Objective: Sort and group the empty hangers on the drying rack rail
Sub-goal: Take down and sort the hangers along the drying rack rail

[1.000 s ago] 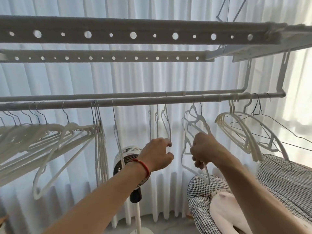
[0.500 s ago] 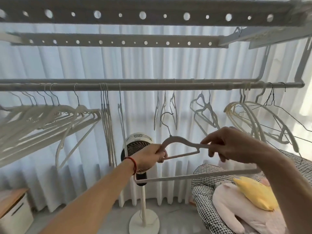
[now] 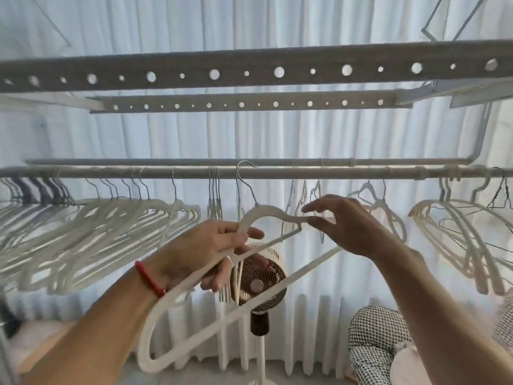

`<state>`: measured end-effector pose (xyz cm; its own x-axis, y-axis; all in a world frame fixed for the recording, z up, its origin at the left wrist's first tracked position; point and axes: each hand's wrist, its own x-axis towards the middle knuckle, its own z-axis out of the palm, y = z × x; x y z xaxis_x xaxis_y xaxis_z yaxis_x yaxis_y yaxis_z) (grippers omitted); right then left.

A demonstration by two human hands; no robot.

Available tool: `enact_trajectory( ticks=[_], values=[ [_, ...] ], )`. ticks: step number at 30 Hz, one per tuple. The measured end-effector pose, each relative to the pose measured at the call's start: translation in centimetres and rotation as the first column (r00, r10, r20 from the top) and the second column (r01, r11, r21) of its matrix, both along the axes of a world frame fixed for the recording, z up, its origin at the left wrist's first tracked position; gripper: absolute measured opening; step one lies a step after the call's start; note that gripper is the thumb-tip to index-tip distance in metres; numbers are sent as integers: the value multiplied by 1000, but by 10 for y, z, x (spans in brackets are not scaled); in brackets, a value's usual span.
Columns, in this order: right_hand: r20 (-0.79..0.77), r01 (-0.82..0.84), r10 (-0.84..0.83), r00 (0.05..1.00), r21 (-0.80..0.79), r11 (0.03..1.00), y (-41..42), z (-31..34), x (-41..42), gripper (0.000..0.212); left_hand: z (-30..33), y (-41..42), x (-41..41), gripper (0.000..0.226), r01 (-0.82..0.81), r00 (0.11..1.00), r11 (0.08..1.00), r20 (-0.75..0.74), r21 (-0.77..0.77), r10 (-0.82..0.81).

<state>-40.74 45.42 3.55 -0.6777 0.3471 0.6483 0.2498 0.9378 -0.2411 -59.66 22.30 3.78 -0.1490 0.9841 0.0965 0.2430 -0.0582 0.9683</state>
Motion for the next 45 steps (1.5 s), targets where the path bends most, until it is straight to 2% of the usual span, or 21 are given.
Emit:
enact_trajectory(
  ticks=[3,6,11,15,18,20,22,23,25,28,30,34,36,37,38,40,41,42,43,45],
  values=[
    [-29,13,-15,999,-62,998,1,-10,-19,22,25,6,-7,30,-165,981,983,-113,-81,155],
    [8,24,-23,1000,-118,993,3,-23,-25,19,45,27,-5,29,-291,940,948,-224,-127,258],
    [16,102,-100,995,-160,982,4,-39,-13,19,70,70,-4,19,-407,875,884,-374,-229,306],
    [-112,279,-285,952,-65,958,6,-42,13,20,69,96,-5,13,-468,814,850,-494,-243,307],
    [-216,503,-479,851,71,861,6,-40,36,27,53,104,-7,17,-506,774,832,-545,-228,322],
    [-122,656,-646,754,79,751,8,-40,47,43,40,107,-8,13,-521,754,829,-565,-205,335],
    [73,768,-766,639,-5,641,12,-41,55,55,30,110,-7,15,-528,755,821,-562,-216,337],
    [165,792,-775,610,-83,605,15,-43,57,55,28,110,-5,19,-531,759,818,-553,-220,344],
    [254,788,-747,615,-193,584,23,-49,60,43,25,108,-2,22,-523,748,821,-584,-227,315],
    [251,783,-742,621,-178,595,33,-58,63,28,22,105,2,24,-490,752,841,-598,-228,276],
    [190,780,-757,625,-191,596,36,-58,64,27,19,104,5,21,-489,766,844,-572,-219,296],
    [113,759,-756,645,-203,618,41,-49,64,26,17,108,9,22,-510,711,842,-638,-177,296],
    [110,744,-740,663,-206,636,43,-42,63,24,20,107,15,16,-529,660,837,-687,-139,303],
    [115,735,-730,673,-212,644,45,-38,62,23,21,105,20,15,-550,608,829,-730,-105,311],
    [123,726,-719,684,-216,653,47,-34,61,22,23,103,25,18,-578,506,814,-804,-48,312],
    [147,704,-691,708,-217,676,52,-27,57,20,25,100,35,26,-596,181,790,-933,147,310],
    [163,695,-677,718,-211,687,54,-24,56,17,26,101,41,34,-561,61,791,-940,246,336],
    [180,689,-666,724,-204,695,55,-23,54,12,25,102,49,38,-502,23,806,-926,315,377],
    [199,687,-658,727,-202,698,55,-23,54,7,24,103,57,39,-434,40,826,-908,360,417],
    [250,677,-631,735,-204,707,54,-28,57,7,18,105,73,36,-328,146,870,-889,369,433]
  ],
)
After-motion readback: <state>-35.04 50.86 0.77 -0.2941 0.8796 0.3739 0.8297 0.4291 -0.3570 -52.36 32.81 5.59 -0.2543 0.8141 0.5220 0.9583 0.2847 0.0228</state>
